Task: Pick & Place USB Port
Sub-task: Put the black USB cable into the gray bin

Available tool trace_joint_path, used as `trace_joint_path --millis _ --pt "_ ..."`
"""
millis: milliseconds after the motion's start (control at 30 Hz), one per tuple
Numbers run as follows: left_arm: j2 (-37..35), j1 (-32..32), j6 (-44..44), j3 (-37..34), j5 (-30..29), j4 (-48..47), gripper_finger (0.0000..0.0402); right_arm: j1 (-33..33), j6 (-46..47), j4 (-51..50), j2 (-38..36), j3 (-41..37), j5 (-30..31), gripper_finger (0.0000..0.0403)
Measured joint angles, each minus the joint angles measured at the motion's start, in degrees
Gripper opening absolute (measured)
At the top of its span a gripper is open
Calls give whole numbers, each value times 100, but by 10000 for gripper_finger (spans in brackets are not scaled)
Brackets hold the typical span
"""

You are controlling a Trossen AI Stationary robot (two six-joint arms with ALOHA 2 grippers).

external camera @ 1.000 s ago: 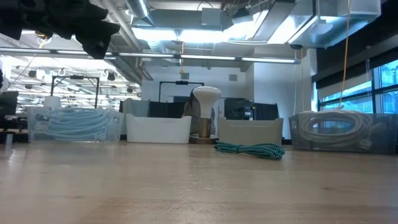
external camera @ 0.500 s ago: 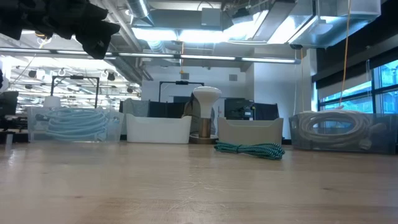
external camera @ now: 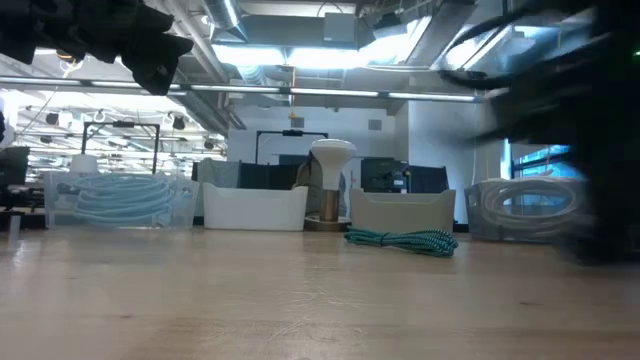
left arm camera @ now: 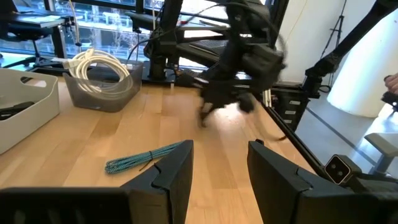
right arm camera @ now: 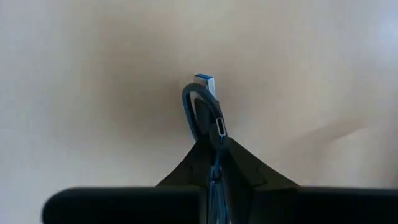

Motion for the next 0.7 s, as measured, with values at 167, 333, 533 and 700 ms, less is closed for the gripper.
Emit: trace_joint_path --millis 167,333,533,700 --pt "0 0 0 0 0 -2 143 -962 -1186 -753 -14 353 1152 18" --pt "0 0 2 0 0 -2 143 -2112 -2151 -1435 -14 740 2039 18" --pt "0 0 1 0 0 -1 143 -3375 -3390 -1210 -220 1253 2347 18" --pt "0 2 0 0 0 -11 143 -4089 -4342 -351 -715 1578 2287 18"
